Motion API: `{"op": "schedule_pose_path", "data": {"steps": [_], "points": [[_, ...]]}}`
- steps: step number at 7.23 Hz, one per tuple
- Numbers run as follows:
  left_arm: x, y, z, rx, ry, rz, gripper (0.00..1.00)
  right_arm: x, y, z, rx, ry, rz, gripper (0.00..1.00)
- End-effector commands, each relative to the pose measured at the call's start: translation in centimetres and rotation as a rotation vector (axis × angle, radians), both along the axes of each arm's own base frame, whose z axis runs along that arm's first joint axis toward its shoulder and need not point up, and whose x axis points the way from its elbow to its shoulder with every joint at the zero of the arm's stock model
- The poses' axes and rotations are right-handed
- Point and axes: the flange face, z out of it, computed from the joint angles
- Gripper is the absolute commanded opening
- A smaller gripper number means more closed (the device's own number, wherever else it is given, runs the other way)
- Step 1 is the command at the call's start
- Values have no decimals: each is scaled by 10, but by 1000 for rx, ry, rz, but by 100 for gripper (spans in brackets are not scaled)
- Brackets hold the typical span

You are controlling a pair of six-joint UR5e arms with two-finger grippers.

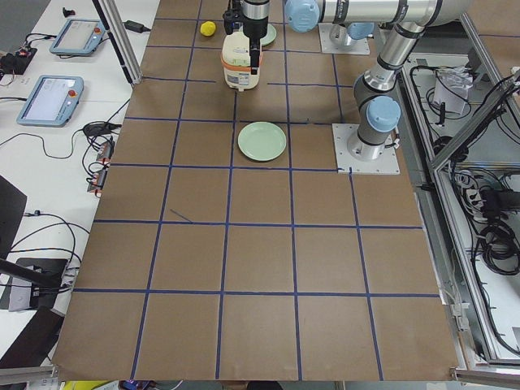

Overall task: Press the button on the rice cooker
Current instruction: 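Lower the right gripper onto the lid button and press down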

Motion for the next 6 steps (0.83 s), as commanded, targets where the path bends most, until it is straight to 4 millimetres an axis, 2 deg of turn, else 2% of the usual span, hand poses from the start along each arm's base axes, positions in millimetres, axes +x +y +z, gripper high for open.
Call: {"op": "schedule_pose_path", "data": {"steps": [1, 2, 6], "points": [[0, 0, 0, 2, 0, 0, 100, 2, 1, -4, 7, 2, 4, 12], [0, 0, 0, 0, 0, 0, 100, 1, 5, -13, 19, 4, 14, 12], [0, 0, 0, 0, 0, 0, 100, -2, 6, -12, 9, 4, 11, 12]]}}
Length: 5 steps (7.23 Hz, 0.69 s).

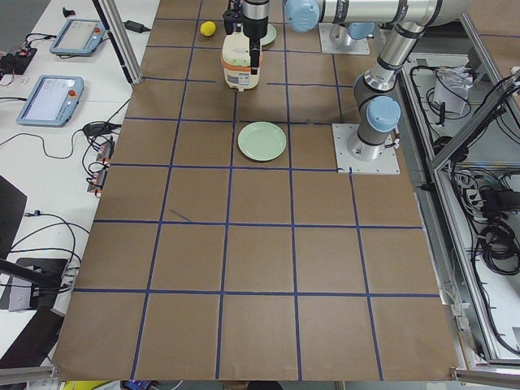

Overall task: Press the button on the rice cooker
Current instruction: 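Lower the right gripper onto the lid button and press down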

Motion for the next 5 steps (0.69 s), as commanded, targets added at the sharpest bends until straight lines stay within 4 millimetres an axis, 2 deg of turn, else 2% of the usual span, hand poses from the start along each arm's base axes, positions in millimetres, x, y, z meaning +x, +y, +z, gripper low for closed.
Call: {"op": "schedule_pose_path", "data": {"steps": [1, 5], "points": [[0, 0, 0, 0, 0, 0, 100, 2, 2, 0, 0, 0, 1, 12], [0, 0, 0, 0, 0, 0, 100, 2, 5, -7, 14, 2, 4, 12]]}}
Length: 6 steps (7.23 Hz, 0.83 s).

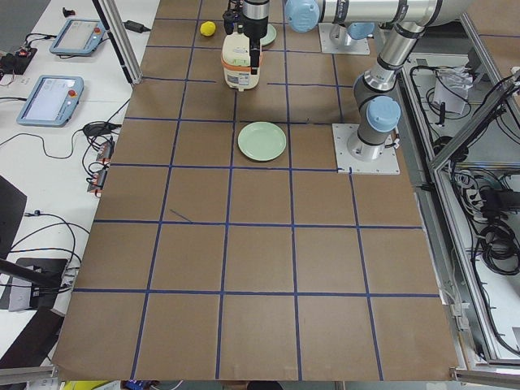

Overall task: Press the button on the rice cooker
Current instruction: 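Lower the right gripper onto the lid button and press down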

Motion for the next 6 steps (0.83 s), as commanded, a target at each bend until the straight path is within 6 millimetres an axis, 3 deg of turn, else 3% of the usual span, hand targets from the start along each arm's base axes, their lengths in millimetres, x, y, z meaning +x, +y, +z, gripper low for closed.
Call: {"op": "schedule_pose_path", "data": {"steps": [1, 6], "points": [[0, 0, 0, 2, 0, 0, 100, 0, 0, -1, 1, 0, 0, 12], [0, 0, 0, 0, 0, 0, 100, 1, -1, -5, -2, 0, 3, 12]]}}
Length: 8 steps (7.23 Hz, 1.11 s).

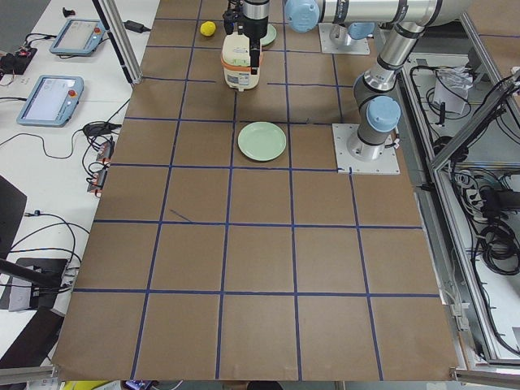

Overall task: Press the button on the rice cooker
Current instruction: 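Lift the right gripper as the rice cooker lid springs open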

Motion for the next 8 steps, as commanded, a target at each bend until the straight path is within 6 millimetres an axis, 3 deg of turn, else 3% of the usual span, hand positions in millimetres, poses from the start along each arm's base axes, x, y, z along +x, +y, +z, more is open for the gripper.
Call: {"op": "schedule_pose_path", "data": {"steps": [1, 5, 6, 7, 8], "points": [[0, 0, 0, 0, 0, 0, 100, 0, -1, -3, 2, 0, -1, 12], [0, 0, 0, 1, 0, 0, 100, -1, -3, -2, -11, 6, -1, 13], [0, 0, 1, -2, 0, 0, 100, -2, 0, 6, -19, 12, -6, 18], [0, 0, 0, 0, 0, 0, 100, -2, 8, 19, -24, 12, -13, 32], [0, 0, 0, 0, 0, 0, 100, -5, 19, 38, -21, 26, -16, 69]]}}
